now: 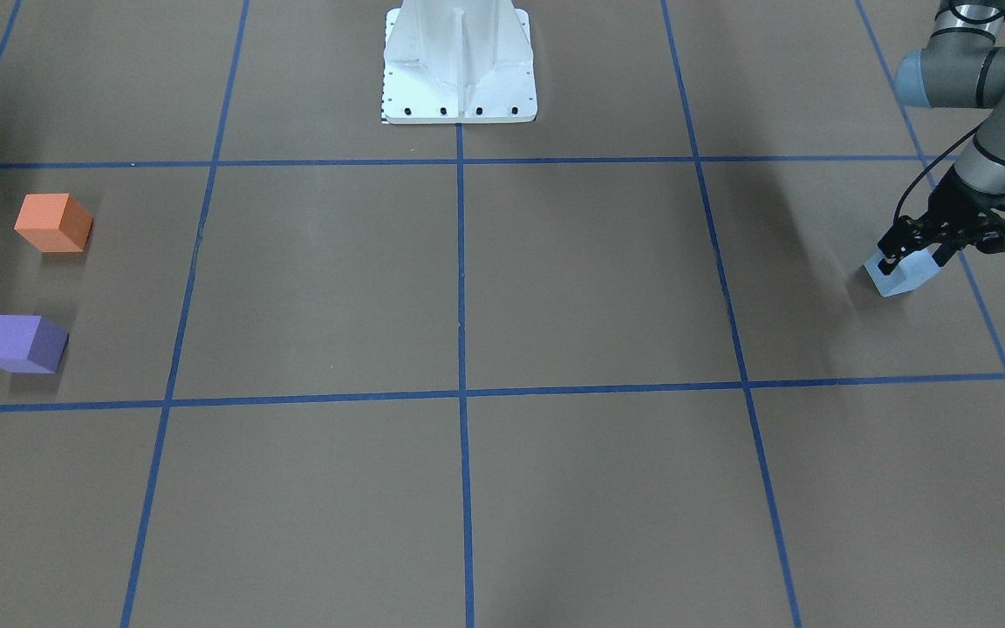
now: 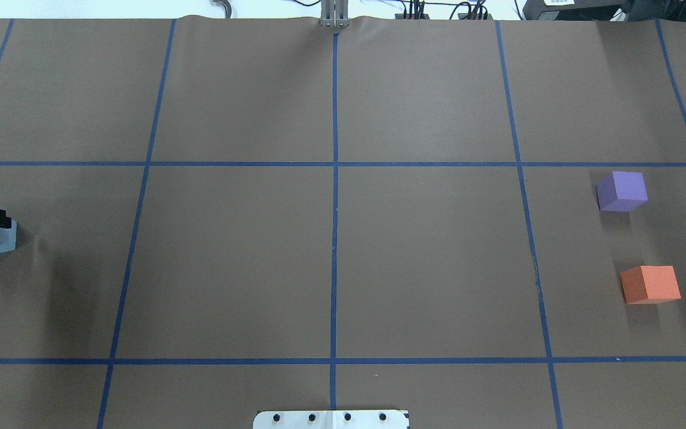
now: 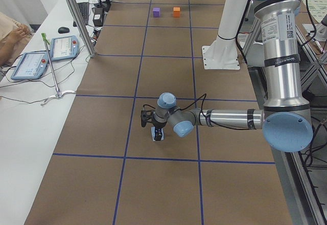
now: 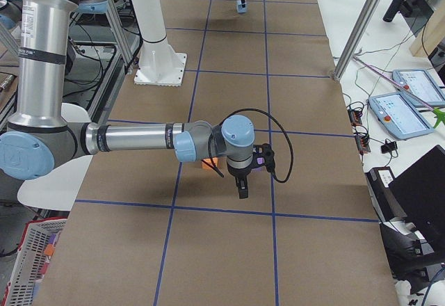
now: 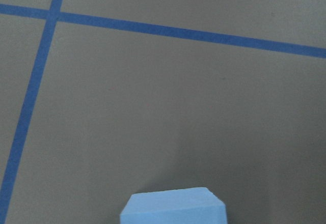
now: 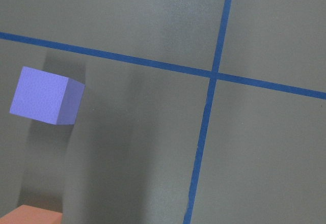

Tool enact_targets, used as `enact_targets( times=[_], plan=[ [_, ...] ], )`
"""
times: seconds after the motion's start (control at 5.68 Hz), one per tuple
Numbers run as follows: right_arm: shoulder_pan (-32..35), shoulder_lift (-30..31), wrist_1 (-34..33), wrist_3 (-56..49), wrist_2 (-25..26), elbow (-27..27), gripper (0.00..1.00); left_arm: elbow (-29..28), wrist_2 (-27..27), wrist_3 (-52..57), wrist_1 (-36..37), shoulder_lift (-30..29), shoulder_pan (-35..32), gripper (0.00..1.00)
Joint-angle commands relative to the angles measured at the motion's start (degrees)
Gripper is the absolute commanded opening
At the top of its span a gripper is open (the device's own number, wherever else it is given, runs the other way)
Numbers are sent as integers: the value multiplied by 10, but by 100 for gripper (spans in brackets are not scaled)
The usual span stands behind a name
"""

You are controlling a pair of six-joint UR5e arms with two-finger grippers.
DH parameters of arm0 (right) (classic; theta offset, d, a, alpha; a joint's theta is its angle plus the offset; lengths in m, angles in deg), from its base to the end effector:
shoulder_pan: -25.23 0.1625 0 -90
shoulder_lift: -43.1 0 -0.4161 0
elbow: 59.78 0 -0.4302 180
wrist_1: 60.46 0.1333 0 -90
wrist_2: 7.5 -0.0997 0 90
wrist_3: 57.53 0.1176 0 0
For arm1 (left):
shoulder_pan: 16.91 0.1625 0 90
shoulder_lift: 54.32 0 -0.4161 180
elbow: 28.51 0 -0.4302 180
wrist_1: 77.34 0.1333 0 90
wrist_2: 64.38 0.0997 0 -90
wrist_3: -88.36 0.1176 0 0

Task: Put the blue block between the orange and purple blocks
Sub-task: 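Lower the left gripper onto the light blue cube and close it, then carry the light blue cube with the left gripper to the table center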

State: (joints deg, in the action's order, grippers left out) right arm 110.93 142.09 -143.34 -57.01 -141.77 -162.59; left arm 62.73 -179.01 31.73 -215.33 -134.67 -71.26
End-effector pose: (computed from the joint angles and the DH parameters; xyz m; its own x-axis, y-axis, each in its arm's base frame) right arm 0.0152 -0.4806 0.6086 0.7047 -0.1769 0.6870 0.0672 0.9807 0.1836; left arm 0.2234 -0.4561 0.6545 0.6963 -0.1129 -0.7088 0.2405 0.9671 0.0822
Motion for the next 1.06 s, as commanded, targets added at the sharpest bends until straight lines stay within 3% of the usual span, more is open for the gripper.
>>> enact_targets(
  times=[0.0,0.18,0.35,0.7,0.88],
  plan=[
    [0,-1,0,1,0,1,100,-16,11,42,-1,-3,9,68],
    [0,-1,0,1,0,0,100,-15,11,68,-1,0,11,41],
    [0,-1,0,1,0,0,100,2,6,65,-9,0,11,24],
    [0,-1,0,1,0,0,100,68,-47,67,22,-7,8,20],
    [0,0,0,2,-1,0,100,100,-49,66,112,-64,7,20]
  ],
)
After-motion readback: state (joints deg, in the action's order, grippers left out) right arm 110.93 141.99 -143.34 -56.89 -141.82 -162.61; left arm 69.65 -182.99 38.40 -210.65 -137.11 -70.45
